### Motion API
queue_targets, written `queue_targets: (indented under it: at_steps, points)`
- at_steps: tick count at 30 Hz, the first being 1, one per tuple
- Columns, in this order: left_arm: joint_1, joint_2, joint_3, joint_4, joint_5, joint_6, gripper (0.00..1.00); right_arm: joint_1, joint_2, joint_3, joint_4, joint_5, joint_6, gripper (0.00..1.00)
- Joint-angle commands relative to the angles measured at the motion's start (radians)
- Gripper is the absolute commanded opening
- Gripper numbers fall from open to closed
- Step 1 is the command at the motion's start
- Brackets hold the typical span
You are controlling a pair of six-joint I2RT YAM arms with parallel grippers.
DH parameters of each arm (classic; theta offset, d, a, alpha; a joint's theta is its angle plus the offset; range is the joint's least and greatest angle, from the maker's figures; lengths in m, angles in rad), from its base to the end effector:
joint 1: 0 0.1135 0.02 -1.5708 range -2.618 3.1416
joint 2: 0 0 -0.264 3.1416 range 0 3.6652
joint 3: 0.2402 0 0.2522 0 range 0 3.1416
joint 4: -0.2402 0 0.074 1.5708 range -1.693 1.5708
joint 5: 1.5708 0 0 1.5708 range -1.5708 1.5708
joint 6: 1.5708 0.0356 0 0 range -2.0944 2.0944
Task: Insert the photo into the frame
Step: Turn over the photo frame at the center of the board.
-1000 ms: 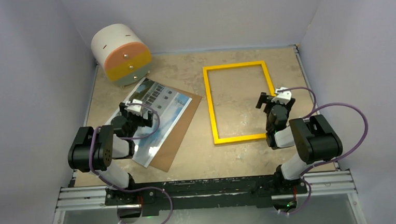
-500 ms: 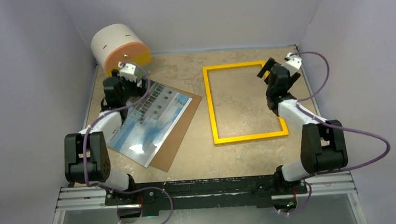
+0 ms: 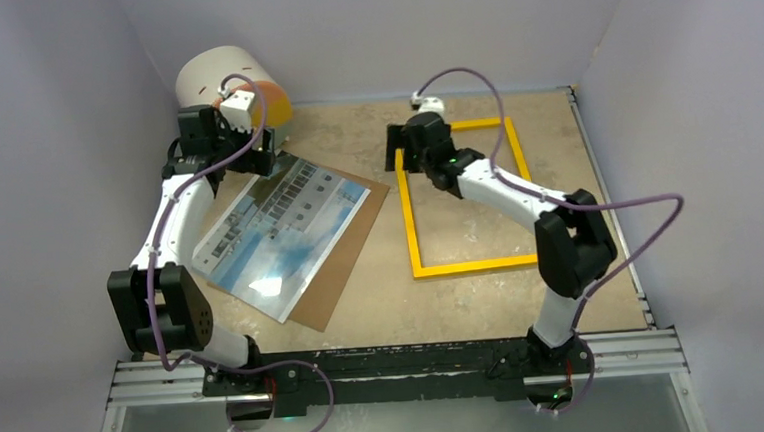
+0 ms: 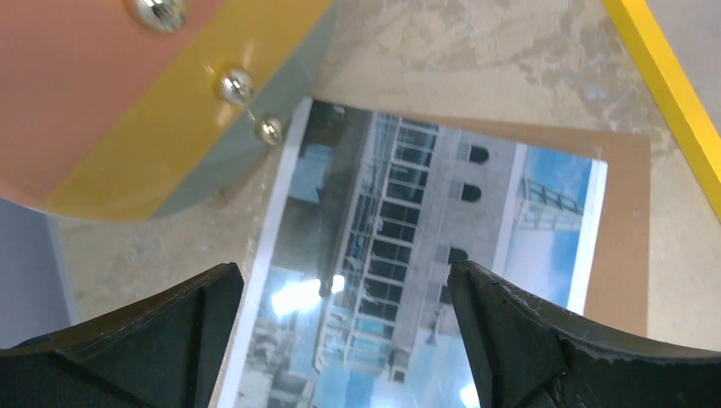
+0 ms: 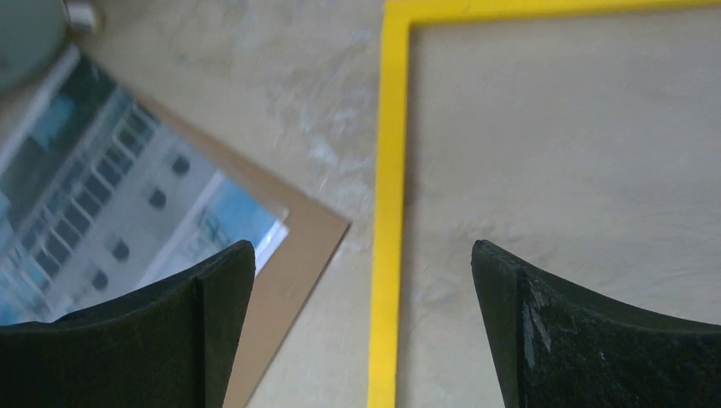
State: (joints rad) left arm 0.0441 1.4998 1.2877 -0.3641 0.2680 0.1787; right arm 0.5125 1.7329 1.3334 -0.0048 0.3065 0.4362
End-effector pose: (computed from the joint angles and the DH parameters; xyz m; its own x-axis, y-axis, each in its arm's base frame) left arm 0.3443 0.0058 0.3249 -0.5038 0.1493 -0.8508 0.2732 0.9619 0.0071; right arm 0.3633 0.1921 0.2916 -0.4061 0.2337 -0.8834 -0.0597 0.9579 0.2809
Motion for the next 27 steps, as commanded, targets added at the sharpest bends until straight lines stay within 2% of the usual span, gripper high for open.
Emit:
queue_targets:
  at_steps: [1,8,20,24,27]
  points:
    - [0.007,0.006,0.042,-0.181,0.033,0.017,1.00,0.058,0.073,0.064,-0.181,-0.033,-0.030,0.99]
    - [0.007,0.005,0.032,-0.214,0.086,-0.001,1.00,0.108,0.194,0.091,-0.231,-0.020,-0.063,0.96]
    - [0.007,0.013,0.038,-0.248,0.084,0.017,1.00,0.119,0.285,0.075,-0.209,-0.009,-0.066,0.73]
    - [0.007,0.003,0.011,-0.227,0.062,0.021,1.00,0.122,0.308,0.080,-0.211,-0.005,-0.053,0.62]
    - [0.006,-0.002,-0.015,-0.219,0.097,0.030,1.00,0.126,0.319,0.079,-0.214,0.007,-0.034,0.53]
